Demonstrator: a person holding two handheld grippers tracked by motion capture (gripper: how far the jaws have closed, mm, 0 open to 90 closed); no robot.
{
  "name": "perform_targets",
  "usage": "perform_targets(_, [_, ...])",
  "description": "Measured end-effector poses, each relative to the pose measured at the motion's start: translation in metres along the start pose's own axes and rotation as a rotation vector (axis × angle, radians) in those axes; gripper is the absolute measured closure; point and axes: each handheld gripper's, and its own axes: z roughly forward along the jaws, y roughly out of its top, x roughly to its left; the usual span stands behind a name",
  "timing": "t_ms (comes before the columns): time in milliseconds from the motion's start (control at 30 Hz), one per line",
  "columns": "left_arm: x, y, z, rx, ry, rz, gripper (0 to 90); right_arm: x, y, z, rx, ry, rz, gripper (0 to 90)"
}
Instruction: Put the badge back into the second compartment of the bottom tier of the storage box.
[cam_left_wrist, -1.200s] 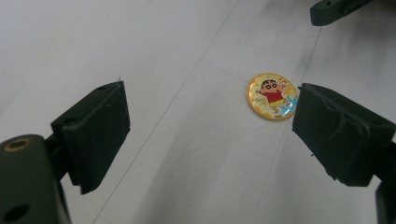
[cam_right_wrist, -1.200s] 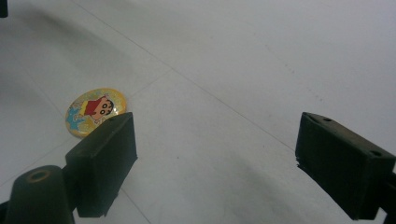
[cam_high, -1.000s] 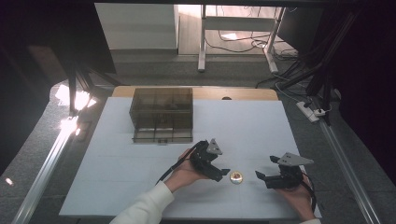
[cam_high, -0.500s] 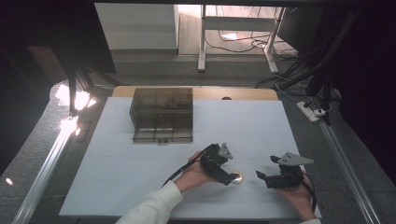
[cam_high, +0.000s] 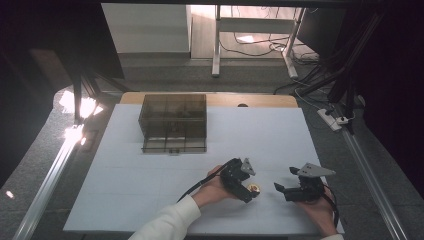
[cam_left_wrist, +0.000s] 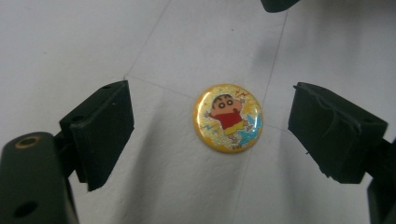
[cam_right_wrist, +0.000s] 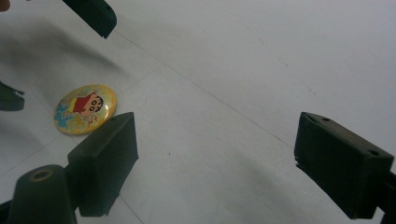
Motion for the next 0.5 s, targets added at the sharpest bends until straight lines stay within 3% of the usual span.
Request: perform_targets(500, [-0.0065,0.0037,0.0113,0.038,-0.021,0.046,20.8,-0.0002,-0.0002,0.0006,0.006,-0.006,0.003,13.3])
